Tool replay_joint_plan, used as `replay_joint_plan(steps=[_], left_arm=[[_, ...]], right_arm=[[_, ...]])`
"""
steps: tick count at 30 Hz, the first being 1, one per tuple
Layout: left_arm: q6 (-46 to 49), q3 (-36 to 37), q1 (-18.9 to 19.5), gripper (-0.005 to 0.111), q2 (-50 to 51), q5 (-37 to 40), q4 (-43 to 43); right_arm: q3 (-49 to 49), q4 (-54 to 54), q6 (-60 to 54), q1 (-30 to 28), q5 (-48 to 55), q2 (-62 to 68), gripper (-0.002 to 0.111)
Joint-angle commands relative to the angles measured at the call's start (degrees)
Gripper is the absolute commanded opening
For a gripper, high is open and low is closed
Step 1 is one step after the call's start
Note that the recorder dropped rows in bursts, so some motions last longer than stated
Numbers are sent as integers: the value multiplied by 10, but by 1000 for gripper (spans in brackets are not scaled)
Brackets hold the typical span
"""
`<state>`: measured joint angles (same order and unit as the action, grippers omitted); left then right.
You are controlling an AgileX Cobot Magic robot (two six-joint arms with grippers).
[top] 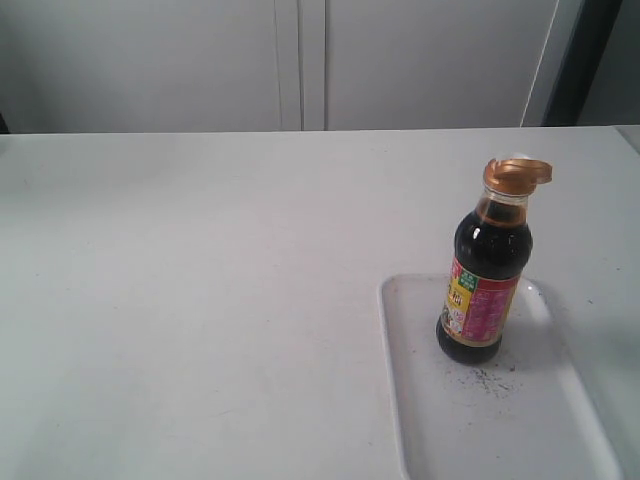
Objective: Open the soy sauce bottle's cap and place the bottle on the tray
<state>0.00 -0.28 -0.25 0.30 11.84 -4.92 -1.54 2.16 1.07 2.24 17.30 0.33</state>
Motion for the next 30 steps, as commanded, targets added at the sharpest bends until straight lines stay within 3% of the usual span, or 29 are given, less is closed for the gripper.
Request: replay_joint_plan(steps=[1, 30], left_arm=[[0, 3, 1, 0, -3, -1, -7], [0, 3, 1, 0, -3, -1, -7]], right_arm=[[15, -11, 6, 1, -18, -3, 0], [15, -37, 6, 1, 27, -3, 0]])
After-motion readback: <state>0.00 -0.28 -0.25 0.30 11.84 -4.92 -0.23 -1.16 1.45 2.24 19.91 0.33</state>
